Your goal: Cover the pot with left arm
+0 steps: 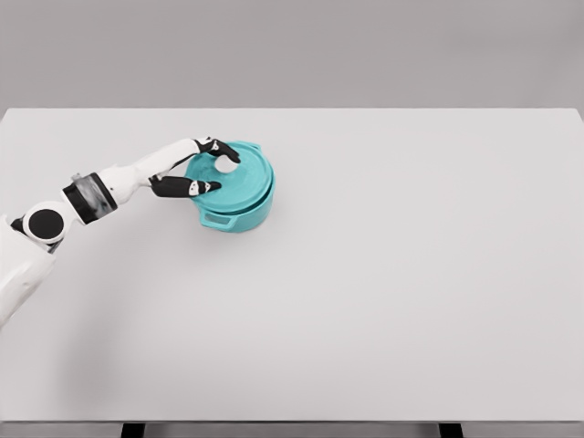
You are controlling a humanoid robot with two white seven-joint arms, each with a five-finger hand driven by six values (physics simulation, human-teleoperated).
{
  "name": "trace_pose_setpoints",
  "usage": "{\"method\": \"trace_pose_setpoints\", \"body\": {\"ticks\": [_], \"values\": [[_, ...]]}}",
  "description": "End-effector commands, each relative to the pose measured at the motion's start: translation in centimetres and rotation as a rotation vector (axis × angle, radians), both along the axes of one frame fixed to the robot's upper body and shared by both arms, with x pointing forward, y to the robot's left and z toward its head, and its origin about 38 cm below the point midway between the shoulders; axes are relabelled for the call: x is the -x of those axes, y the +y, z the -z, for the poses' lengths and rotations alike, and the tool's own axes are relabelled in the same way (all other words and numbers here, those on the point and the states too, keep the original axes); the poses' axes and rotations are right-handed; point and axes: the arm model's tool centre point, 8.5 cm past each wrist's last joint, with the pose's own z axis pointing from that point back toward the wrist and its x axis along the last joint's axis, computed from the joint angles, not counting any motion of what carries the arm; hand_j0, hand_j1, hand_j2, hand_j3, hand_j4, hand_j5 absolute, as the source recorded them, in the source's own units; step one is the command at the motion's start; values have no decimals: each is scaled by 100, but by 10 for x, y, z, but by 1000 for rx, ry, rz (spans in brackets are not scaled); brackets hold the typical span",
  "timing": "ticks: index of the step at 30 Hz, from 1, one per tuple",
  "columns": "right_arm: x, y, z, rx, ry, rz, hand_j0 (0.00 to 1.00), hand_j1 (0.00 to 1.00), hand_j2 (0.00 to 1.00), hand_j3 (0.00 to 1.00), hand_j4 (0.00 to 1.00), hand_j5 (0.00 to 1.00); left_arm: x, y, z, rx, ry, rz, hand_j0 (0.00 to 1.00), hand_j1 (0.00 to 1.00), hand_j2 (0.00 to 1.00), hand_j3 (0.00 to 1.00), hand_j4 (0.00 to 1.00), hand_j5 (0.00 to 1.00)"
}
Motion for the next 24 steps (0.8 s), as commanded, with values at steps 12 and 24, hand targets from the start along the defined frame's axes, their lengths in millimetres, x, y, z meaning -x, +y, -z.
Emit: {"method": "trace_pose_setpoints", "body": {"ticks": [12, 24], "values": [[0, 0, 0, 0, 0, -1, 100, 100, 100, 100, 100, 100, 1, -1, -1, 19, 1, 1, 69, 69, 69, 69, 69, 69], [0, 0, 0, 0, 0, -1, 100, 100, 100, 100, 100, 100, 1, -1, -2, 20, 0, -1, 88, 88, 88, 88, 88, 88]]}}
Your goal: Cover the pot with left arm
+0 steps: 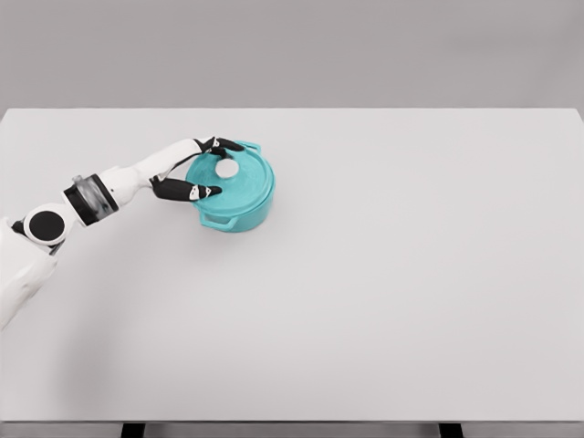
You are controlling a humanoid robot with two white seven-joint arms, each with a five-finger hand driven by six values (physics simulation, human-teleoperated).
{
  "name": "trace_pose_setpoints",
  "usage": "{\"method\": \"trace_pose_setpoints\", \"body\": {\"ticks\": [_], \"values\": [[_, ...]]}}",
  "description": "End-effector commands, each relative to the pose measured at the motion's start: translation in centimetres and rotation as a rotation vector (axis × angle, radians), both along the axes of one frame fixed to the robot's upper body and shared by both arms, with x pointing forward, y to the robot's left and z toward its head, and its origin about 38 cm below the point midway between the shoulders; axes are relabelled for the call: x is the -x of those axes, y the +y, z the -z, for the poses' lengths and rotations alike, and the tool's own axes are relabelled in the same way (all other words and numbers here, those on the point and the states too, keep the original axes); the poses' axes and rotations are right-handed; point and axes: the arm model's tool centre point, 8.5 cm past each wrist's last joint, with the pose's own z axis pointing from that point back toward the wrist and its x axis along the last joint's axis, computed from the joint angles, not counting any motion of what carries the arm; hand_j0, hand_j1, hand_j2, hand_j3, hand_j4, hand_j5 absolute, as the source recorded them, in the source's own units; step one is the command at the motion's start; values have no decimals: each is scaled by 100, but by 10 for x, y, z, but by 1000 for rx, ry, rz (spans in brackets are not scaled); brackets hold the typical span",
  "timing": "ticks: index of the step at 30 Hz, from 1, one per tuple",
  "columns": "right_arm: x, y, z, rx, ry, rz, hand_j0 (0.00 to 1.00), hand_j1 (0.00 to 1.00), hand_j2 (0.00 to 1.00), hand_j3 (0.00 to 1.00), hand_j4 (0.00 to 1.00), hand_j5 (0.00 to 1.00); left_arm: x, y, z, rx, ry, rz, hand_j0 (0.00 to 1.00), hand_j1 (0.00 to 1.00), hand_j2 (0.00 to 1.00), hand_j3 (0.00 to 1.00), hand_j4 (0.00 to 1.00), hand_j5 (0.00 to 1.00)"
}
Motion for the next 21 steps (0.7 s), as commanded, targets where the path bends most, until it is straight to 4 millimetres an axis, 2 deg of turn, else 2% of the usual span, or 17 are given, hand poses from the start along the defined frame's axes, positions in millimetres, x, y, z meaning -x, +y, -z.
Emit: {"method": "trace_pose_setpoints", "body": {"ticks": [1, 21], "values": [[0, 0, 0, 0, 0, 0, 100, 100, 100, 100, 100, 100, 0, 0, 0, 2, 1, -2, 88, 88, 88, 88, 88, 88], [0, 0, 0, 0, 0, 0, 100, 100, 100, 100, 100, 100, -4, -1, -8, 19, -13, -2, 89, 89, 89, 89, 89, 89]]}}
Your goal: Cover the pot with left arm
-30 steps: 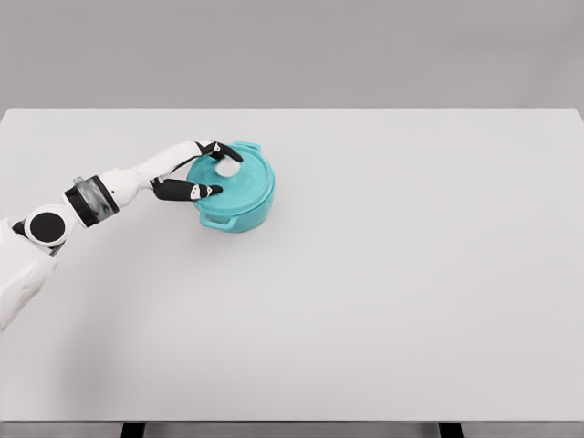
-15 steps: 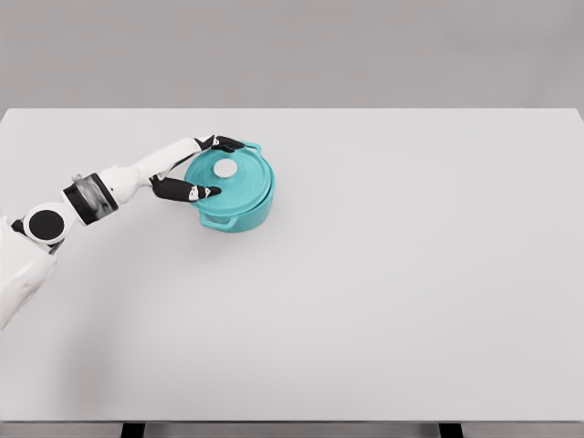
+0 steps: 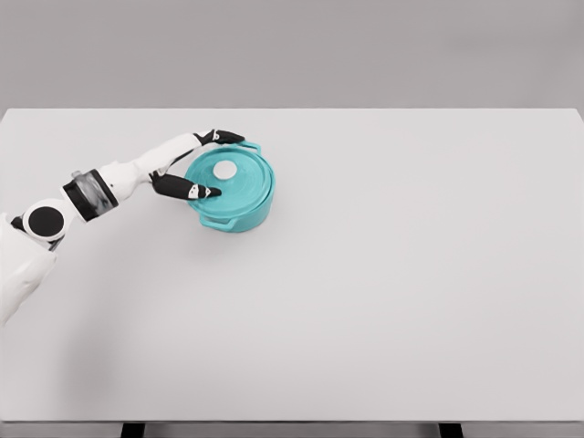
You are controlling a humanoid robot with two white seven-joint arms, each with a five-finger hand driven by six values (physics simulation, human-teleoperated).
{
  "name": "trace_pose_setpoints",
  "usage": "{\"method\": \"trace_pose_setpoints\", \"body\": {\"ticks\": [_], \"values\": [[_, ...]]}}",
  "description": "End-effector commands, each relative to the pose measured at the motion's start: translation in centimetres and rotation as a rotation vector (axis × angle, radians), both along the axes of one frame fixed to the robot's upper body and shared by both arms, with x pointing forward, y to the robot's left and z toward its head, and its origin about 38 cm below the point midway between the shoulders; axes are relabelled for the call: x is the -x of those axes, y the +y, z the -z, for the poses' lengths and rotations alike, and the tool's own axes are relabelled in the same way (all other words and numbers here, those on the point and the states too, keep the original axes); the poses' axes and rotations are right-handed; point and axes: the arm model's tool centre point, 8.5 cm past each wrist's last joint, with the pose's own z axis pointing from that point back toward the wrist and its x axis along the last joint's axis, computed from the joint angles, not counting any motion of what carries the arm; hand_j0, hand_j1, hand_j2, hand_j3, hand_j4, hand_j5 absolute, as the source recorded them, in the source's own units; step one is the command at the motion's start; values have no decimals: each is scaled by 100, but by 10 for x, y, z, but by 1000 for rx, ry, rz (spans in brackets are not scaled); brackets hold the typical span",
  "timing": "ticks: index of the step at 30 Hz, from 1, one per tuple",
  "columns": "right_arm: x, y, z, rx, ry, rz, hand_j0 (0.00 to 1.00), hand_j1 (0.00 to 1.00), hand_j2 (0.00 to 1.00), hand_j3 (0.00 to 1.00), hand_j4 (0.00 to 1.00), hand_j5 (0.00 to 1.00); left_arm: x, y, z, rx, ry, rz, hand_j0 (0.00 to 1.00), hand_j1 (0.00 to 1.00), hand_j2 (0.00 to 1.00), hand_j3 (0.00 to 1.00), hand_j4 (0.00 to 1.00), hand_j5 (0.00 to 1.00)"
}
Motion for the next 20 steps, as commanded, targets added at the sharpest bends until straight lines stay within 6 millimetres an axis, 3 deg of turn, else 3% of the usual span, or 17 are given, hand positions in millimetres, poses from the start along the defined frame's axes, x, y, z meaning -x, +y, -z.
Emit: {"method": "trace_pose_setpoints", "body": {"ticks": [1, 8, 10, 14, 17, 20], "values": [[0, 0, 0, 0, 0, -1, 100, 100, 100, 100, 100, 100, 0, 0, -2, 13, 1, -3, 89, 89, 89, 89, 89, 89], [0, 0, 0, 0, 0, -1, 100, 100, 100, 100, 100, 100, 5, -8, -17, 100, -10, 30, 89, 89, 89, 89, 89, 89], [0, 0, 0, -1, 0, -2, 100, 100, 100, 100, 100, 100, 13, 14, -40, 101, -41, 39, 100, 100, 100, 100, 100, 100], [0, 0, 0, 0, 0, -1, 100, 100, 100, 100, 100, 100, 35, 64, -88, 76, -94, 31, 100, 100, 100, 100, 100, 100], [0, 0, 0, -1, 0, -2, 100, 100, 100, 100, 100, 100, 71, 111, -76, 26, -60, -41, 100, 100, 100, 100, 100, 100], [0, 0, 0, 0, 0, -1, 100, 100, 100, 100, 100, 100, 75, 125, -72, -6, -40, -64, 100, 100, 100, 100, 100, 100]]}}
